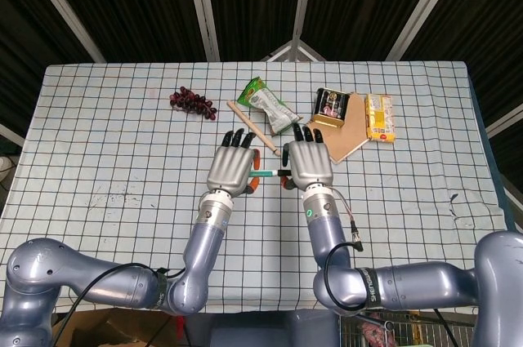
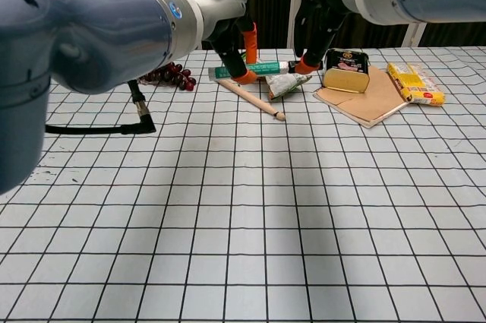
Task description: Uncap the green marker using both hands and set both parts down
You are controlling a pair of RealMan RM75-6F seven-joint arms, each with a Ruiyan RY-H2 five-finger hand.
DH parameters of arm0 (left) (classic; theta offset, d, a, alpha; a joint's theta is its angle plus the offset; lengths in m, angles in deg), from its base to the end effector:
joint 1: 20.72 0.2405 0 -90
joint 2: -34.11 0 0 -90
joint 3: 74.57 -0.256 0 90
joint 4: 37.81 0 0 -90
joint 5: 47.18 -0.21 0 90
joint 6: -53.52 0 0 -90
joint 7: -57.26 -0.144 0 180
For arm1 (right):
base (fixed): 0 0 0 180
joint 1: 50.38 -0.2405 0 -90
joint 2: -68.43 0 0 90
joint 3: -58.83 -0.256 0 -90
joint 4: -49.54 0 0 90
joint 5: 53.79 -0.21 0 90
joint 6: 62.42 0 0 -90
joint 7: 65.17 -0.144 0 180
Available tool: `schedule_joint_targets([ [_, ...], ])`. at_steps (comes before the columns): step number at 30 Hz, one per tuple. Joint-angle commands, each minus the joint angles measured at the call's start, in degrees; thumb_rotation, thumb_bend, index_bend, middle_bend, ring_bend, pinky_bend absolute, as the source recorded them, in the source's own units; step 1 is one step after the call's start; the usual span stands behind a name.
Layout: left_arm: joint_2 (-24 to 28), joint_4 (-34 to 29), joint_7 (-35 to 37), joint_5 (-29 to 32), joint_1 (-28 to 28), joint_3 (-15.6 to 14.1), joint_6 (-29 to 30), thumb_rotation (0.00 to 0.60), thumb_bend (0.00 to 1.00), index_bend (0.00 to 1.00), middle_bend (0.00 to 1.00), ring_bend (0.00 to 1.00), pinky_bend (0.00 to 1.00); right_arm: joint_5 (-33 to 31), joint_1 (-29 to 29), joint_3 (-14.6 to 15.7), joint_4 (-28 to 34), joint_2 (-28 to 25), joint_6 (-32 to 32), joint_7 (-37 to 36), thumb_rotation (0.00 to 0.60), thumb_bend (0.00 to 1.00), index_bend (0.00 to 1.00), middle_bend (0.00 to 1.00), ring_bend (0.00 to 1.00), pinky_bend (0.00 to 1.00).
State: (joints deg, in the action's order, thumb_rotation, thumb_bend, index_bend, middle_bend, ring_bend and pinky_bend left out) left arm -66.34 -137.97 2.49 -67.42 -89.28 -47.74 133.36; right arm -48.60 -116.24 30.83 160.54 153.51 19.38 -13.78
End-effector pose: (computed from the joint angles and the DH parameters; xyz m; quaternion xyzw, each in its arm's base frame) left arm 0.0374 0.3395 -0.0243 -0.6919 -0.4159 -0.3645 0.4641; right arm -0.0083 -0.3518 0.0387 0.6437 -0.4913 0.3117 0.4971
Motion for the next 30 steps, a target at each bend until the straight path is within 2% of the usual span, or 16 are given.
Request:
schedule_joint_targets([
  [1,0.0,0.0,0.1,0.0,0.0,0.0,0.0,0.6,0.64,0.67,0.1,0.0,0.0,-0.1,-0.1,0.0,-0.2,0.1,-0.1,0.0,0.6,0.32,0.57,0.0,0.04,0.0],
  [19,0.6,-0.4,0.5,-0.2,0.4,-0.4,0.1,0.6,0.64,0.68,0.1,0.0,0.0,-1.3,0.1,0.6,-0.2,-0.6,-1.6,0.0,0.6,0.36,0.57,0.0,0.04,0.0],
  [30,2.3,-2.0,1.4,-1.0,1.8,-1.3,0.6,0.6,0.64,0.68,0.11,0.0,0.0,-0.3,1.4,1.4,0.2,-2.0,-2.0,-1.3,0.6,0.4,0.64,0.0,0.05,0.0],
])
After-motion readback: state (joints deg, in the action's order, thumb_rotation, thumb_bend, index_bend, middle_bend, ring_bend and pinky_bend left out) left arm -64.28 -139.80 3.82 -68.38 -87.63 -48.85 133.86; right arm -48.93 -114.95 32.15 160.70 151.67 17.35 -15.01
